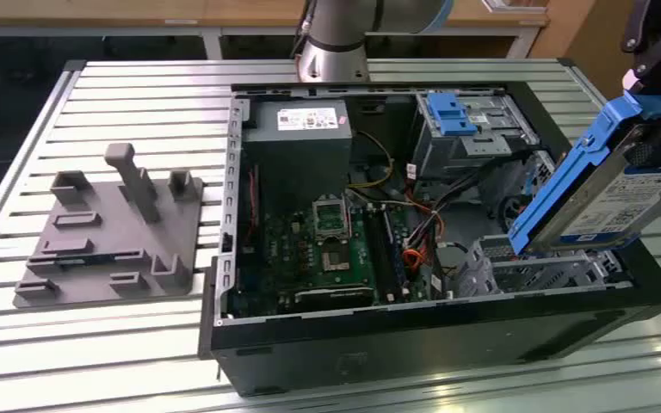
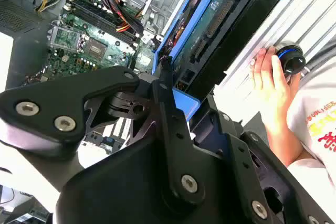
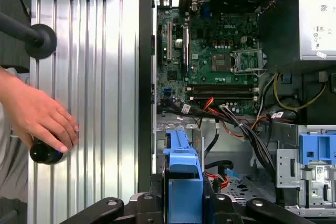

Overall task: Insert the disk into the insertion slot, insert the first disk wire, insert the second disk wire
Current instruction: 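Insert the disk into the insertion slot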

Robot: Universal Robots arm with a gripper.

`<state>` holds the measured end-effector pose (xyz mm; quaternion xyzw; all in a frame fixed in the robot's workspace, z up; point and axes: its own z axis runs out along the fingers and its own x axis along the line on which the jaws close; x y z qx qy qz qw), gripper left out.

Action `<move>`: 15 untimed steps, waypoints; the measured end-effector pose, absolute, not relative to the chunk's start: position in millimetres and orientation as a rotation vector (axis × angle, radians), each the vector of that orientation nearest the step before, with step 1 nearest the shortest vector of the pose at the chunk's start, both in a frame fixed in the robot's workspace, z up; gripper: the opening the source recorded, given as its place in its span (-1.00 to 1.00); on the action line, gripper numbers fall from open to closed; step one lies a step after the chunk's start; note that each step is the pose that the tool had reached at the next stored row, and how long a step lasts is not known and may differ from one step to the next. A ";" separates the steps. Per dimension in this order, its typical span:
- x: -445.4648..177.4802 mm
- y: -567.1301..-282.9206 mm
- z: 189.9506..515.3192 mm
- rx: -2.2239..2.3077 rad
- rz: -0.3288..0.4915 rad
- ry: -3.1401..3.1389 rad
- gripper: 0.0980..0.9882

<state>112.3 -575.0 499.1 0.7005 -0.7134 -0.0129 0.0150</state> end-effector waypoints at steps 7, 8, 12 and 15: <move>112.3 -575.0 499.1 2.180 -0.040 -2.220 -0.40; 112.3 -575.0 499.1 2.180 -0.040 -2.220 -0.40; 112.3 -575.0 499.1 2.180 -0.040 -2.220 -0.40; 112.3 -575.1 498.8 2.184 -0.049 -2.224 -0.40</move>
